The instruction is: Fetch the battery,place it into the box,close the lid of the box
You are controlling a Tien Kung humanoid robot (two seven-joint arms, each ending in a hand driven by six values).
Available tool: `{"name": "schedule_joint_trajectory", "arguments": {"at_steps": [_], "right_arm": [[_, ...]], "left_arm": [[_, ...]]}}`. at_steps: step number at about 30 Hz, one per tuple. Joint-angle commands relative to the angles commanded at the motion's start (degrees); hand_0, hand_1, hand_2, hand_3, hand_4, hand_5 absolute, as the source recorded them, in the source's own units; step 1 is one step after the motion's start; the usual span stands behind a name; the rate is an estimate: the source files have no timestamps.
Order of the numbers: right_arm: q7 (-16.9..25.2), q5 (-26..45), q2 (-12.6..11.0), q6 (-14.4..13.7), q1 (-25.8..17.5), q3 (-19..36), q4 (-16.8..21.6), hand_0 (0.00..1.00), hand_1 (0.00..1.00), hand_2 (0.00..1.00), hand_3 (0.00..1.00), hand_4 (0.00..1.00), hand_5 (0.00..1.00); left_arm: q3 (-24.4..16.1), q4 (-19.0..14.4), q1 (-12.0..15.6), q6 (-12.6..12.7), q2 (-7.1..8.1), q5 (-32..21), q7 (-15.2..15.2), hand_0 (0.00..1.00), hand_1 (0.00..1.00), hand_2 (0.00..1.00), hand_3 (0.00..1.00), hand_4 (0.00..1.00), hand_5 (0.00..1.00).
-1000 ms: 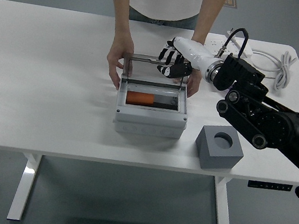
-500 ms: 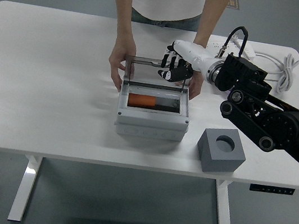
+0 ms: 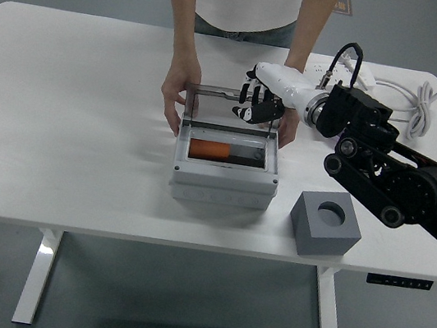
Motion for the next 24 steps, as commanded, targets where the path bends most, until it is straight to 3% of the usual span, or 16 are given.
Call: {"name": "schedule_joint_trajectory", "arguments": {"at_steps": [18,24], "right_arm": [[0.3,-1.1,-0.5,-0.2,0.0,0.2,0.0,0.249,0.301,0.374,0.433,0.738,0.331],[1.1,-1.4,-0.5,-1.4,0.0,0.8,-0.3,0.247,0.301,0.373,0.434,0.739,0.333]], "left_arm": [[-0.2,0.0,-0.1,-0.3,0.06,0.7,0.5,0.643,0.692,0.570,0.589,0.504,0.002],[-0.3,-0.1,-0.2,-0.4,0.07,0.9,0.6,0.644,0.692,0.571,0.589,0.506,0.002]]}}
